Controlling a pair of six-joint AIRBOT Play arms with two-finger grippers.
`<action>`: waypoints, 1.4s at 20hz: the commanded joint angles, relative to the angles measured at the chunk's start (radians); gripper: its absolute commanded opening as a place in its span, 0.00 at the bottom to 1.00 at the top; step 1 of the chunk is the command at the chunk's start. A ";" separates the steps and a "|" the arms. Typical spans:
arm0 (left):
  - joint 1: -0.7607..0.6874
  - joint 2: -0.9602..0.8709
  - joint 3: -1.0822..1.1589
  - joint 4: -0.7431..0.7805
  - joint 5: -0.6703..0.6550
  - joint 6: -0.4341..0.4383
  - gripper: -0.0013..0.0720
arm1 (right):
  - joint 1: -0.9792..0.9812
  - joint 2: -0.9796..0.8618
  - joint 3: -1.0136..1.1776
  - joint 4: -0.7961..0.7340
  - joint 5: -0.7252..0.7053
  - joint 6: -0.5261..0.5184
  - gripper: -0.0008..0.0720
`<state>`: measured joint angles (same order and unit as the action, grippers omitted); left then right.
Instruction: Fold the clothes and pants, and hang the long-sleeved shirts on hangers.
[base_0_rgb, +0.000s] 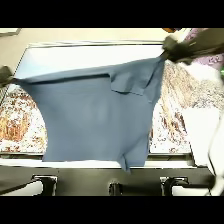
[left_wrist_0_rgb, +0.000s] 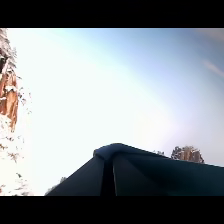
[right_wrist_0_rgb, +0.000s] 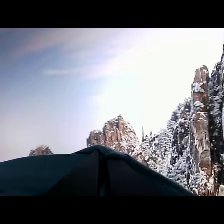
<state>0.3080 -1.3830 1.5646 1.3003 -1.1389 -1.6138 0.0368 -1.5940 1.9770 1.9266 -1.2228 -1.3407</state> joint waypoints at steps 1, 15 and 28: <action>-0.060 -0.250 -0.024 -0.007 0.233 0.010 0.03 | 0.031 -0.256 -0.007 0.028 0.194 -0.003 0.05; -0.002 -0.354 0.082 -0.130 0.024 0.046 0.76 | -0.051 -0.354 0.018 0.039 -0.002 -0.111 0.44; 0.208 0.075 -0.444 -0.122 -0.124 0.069 0.76 | -0.405 0.025 -0.850 0.356 -0.193 -0.519 0.56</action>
<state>0.5030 -1.3491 1.2129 1.1782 -1.2591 -1.5471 -0.3443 -1.6234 1.3403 2.2070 -1.4151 -1.7809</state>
